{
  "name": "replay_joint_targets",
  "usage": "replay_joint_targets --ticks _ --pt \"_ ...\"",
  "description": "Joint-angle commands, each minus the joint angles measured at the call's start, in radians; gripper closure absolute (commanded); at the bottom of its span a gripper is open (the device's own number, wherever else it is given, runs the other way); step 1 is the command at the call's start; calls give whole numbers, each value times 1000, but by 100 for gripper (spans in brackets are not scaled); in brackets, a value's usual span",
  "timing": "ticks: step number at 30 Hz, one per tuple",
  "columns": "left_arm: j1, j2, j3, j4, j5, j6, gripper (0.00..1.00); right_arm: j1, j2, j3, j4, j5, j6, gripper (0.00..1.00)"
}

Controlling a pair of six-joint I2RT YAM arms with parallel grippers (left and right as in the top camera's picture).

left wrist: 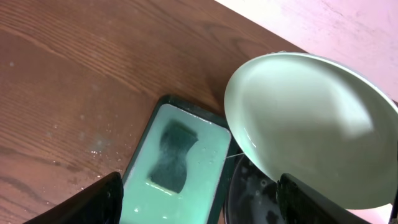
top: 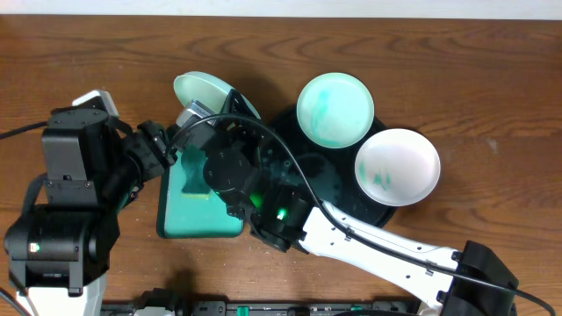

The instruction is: Clean dirty plates on tray and stack at the side

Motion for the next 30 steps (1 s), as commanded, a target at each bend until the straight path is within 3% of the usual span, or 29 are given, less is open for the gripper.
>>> replay_joint_targets --ticks 1,7,13,15,18,20,23,25,27,28,30 --pt "-4 13 16 5 13 2 21 45 -20 11 13 -51 3 99" --pt "-4 13 16 5 13 2 21 31 -20 11 11 -51 114 99" --pt "-4 13 16 5 14 2 21 18 -20 11 22 -50 56 99" --pt "-4 13 16 5 13 2 21 13 -20 11 18 -66 134 99" --pt "-4 13 16 5 13 2 21 13 -19 11 -11 -75 38 99" --pt "-4 13 16 5 13 2 21 -3 -19 11 8 -76 206 99" --pt "-4 13 16 5 13 2 21 -9 -16 11 -36 -154 200 99" --pt "-4 13 16 5 13 2 21 -32 -17 11 -45 -166 360 99" --pt "-4 13 16 5 13 2 21 -31 -19 11 -104 -257 328 99" --pt "-4 13 16 5 13 2 21 -32 -18 11 -111 -224 325 99" --pt "-4 13 16 5 13 2 21 -79 -18 11 -130 -58 531 99"
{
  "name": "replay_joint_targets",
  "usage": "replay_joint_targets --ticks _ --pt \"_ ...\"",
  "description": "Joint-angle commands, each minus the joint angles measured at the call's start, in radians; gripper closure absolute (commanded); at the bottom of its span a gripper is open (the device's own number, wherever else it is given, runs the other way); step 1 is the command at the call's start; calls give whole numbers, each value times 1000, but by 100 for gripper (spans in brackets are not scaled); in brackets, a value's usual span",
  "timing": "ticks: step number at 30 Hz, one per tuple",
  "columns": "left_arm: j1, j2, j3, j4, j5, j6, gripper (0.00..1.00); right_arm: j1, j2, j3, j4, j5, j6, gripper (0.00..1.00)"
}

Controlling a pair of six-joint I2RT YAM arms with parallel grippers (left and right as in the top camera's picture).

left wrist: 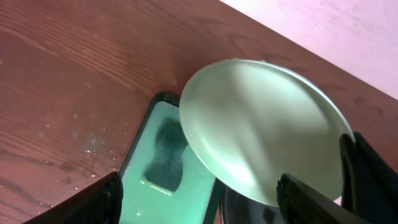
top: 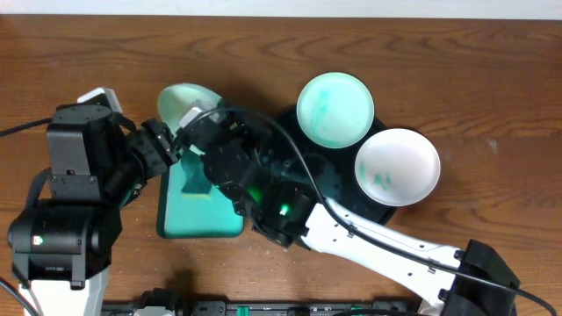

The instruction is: Clean dirty plates on tray and stack at the side

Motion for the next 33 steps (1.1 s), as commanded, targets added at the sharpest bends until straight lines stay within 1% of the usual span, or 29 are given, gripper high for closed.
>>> replay_joint_targets --ticks 1,2,3,4,5,6,8,10,12,13,14,15,16,17,18,20,22,25,27,29,33 --pt "-1 0 16 0 2 2 21 -88 -14 10 -79 105 368 99" --pt "-1 0 16 0 2 3 21 -127 -14 10 -146 48 496 99" --pt "-1 0 16 0 2 3 21 -159 -14 10 -190 -12 575 99" --pt "-1 0 16 0 2 2 21 -202 -14 10 -234 -106 654 99" --pt "-1 0 16 0 2 3 21 -261 -14 10 -274 -247 726 99" --pt "-1 0 16 0 2 3 21 -303 -14 10 -293 -357 761 99" --pt "-1 0 16 0 2 3 21 -416 -24 12 -320 -733 803 99" --pt "-1 0 16 0 2 3 21 -552 -37 12 -319 -1065 834 99" --pt "-1 0 16 0 2 3 21 -711 -57 12 -338 -1283 913 99" --pt "-1 0 16 1 2 3 21 -814 -71 12 -389 -1332 959 99" --pt "-1 0 16 0 2 3 21 -916 -85 12 -457 -1330 971 99" --pt "-1 0 16 0 2 3 21 -973 -92 12 -502 -1315 970 99" --pt "-1 0 16 0 2 2 21 -1078 -100 12 -578 -1258 970 99" --pt "-1 0 16 0 2 3 21 -1138 -102 12 -619 -1214 970 99" --pt "-1 0 16 0 2 3 21 -1241 -102 12 -684 -1135 970 99" --pt "-1 0 16 0 2 3 21 -1390 -98 11 -764 -1023 970 99" --pt "-1 0 16 0 2 3 21 -1514 -92 11 -809 -912 970 99" --pt "-1 0 16 0 2 3 21 -1620 -76 10 -858 -755 970 99" --pt "-1 0 16 0 2 3 21 -1652 -58 2 -896 -695 970 99" --pt "-1 0 16 0 2 3 21 -1658 -30 -13 -936 -653 971 99" --pt "-1 0 16 0 2 3 21 -1639 29 -69 -951 -651 978 99"
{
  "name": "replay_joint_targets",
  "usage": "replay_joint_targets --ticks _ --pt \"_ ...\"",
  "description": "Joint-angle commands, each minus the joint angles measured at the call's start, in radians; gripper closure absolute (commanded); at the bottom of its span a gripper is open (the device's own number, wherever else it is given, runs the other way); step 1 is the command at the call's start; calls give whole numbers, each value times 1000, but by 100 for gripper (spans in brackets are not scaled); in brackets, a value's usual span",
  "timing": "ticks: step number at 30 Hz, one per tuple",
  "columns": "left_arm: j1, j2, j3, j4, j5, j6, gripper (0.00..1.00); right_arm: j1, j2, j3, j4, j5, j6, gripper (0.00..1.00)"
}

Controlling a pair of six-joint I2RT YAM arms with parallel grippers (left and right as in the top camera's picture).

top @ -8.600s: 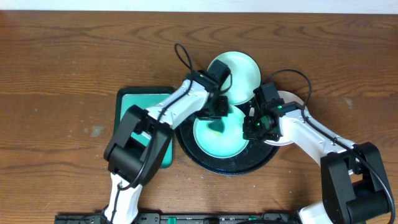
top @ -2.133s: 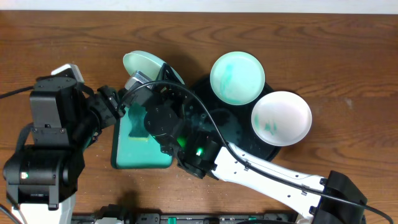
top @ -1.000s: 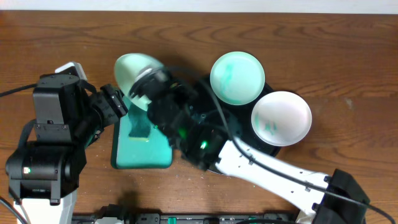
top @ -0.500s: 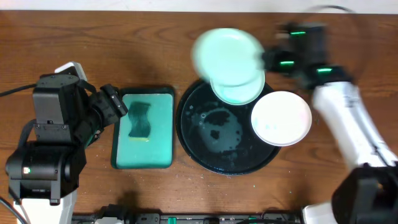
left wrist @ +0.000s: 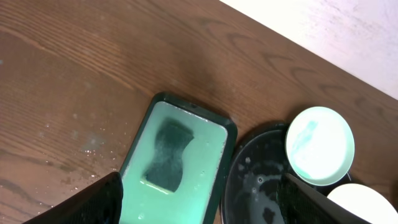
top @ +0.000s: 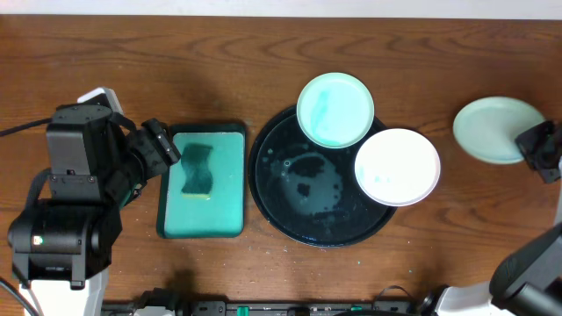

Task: Clean dirty plates on tray and stack at the side
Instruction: 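Grasp the white plate rim with the right gripper and slide it down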

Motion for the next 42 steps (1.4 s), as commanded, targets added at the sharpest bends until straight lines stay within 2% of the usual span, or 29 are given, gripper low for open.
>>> replay_joint_targets --ticks 1,2,5,6,9,12,15,17,20,23,24,25,34,39,42 --pt "-1 0 16 0 2 2 21 25 54 -60 -19 46 21 99" --pt "-1 0 16 0 2 2 21 42 58 -79 -48 51 21 96" --pt "-1 0 16 0 2 2 21 85 56 -93 -93 76 19 65" --pt "-1 0 16 0 2 2 21 103 45 -90 -99 48 -9 60" --pt "-1 0 16 0 2 2 21 164 13 -90 -95 -288 -254 52" --pt "-1 0 16 0 2 2 21 211 12 -92 -102 -438 -352 48" --pt "-1 0 16 0 2 2 21 261 12 -93 -122 -443 -395 47" --pt "-1 0 16 0 2 2 21 296 13 -100 -121 -396 -404 43" --pt "-1 0 16 1 2 2 21 337 13 -128 -100 -231 -362 45" --pt "-1 0 16 0 2 2 21 361 13 -185 -45 -145 -287 55" --pt "-1 0 16 0 2 2 21 371 13 -219 -15 -156 -283 84" --pt "-1 0 16 0 2 2 21 376 13 -229 -11 -156 -283 99" --pt "-1 2 16 1 2 2 21 441 -120 -188 -192 -302 -340 99" --pt "-1 8 16 0 2 2 21 657 -131 -211 -160 -331 -343 99" --pt "-1 8 16 0 2 2 21 774 -95 -255 -60 -211 -201 99"
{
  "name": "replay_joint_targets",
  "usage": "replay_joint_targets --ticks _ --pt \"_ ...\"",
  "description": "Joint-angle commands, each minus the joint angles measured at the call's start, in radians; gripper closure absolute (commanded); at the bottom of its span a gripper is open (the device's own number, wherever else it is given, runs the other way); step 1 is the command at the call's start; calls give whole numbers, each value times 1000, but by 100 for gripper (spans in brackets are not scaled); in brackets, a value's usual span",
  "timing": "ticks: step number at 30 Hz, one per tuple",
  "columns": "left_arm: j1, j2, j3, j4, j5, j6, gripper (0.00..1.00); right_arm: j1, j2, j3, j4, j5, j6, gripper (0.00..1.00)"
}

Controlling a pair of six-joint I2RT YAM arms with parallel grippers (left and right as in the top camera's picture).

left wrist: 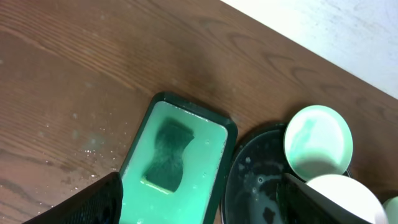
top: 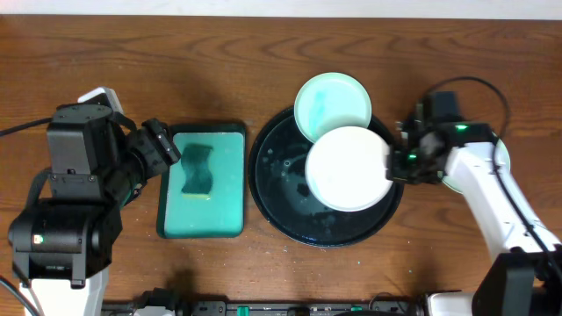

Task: Clean dirty plates on tray and stack at the side
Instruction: 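Grasp the white plate rim with the right gripper and slide it down, then grasp the sponge in the water tray with the left gripper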

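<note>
The white plate (top: 347, 168) hangs over the middle of the black round tray (top: 281, 202) and overlaps the lower edge of the green-smeared plate (top: 330, 101). My right gripper (top: 395, 163) is shut on the white plate's right rim. A pale green plate (top: 451, 182) lies right of the tray, mostly hidden under my right arm. My left gripper (top: 169, 151) stays open and empty at the left, above the green tub (left wrist: 205, 186). In the left wrist view the sponge (left wrist: 168, 155) lies in the tub, with the tray (left wrist: 261, 186) and white plate (left wrist: 342, 196) beyond.
The green tub of soapy water (top: 226, 149) stands between my left arm and the tray. Bare wooden table runs along the far side. The right arm's cable (top: 479, 88) loops above the table at the right.
My right gripper was at the far right edge by the pale green plate. It now grips the white plate, which sits further left over the tray. The left arm has not moved.
My right arm reached across the table, holding the pale green plate over the tub near my left gripper, then a little further left. Later that plate was at the table's far right. Now my right gripper holds the white plate over the tray.
</note>
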Motion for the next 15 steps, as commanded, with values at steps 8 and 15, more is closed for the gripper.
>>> replay_joint_targets --ticks 8,15 --pt "-1 10 16 13 -9 2 21 193 203 -92 232 119 222 96" --pt "-4 131 -37 -71 -5 2 21 127 164 -64 253 119 235 74"
